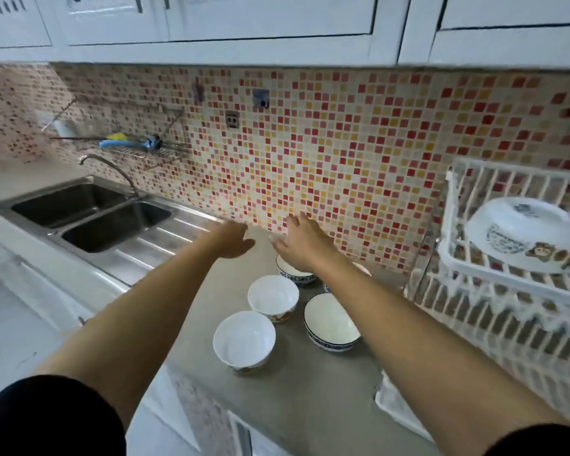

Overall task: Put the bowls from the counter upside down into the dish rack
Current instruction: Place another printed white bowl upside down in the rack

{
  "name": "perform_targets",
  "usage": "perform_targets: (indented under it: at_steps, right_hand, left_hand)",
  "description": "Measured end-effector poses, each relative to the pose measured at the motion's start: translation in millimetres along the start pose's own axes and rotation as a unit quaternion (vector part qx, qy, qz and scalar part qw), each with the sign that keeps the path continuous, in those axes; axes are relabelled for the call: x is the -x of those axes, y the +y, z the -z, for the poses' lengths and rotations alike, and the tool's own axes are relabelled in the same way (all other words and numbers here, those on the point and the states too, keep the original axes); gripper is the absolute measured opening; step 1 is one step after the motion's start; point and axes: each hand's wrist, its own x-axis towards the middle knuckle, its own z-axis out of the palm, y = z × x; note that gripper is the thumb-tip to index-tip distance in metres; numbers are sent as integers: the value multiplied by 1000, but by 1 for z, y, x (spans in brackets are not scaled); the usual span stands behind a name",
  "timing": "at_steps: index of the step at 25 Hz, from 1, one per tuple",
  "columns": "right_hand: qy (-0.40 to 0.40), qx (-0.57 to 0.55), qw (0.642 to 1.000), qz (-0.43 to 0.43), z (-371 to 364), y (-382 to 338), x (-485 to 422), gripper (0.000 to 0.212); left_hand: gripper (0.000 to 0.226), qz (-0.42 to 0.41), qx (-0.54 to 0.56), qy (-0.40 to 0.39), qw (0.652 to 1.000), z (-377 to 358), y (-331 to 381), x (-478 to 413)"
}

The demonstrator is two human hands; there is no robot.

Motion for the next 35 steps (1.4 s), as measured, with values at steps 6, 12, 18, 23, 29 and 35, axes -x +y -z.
perform_targets:
  at_steps: [6, 12, 18, 23, 29, 35]
  right_hand:
    - [-84, -72, 984, -137, -163, -6, 34, 64]
    - [-158, -223, 915, -295, -243, -6, 46, 62]
    - [-175, -203, 938, -220, -239, -18, 46, 54]
    - [-58, -228, 963, -135, -171, -31, 38, 44]
    - [74, -309, 931, -182, -48, -32, 9, 49]
    - [241, -230, 931, -148, 90, 6, 29, 49]
  left_hand:
    - [63, 101, 23, -146, 984, -131, -67, 47]
    - [50, 153, 100, -153, 971, -200, -75, 74]
    - [43, 166, 95, -117, 974, -203, -83, 76]
    - [34, 189, 232, 19, 954, -143, -85, 60]
    - [36, 142, 457, 207, 853, -41, -12, 35]
    - [28, -5, 524, 252, 814, 52, 87, 13]
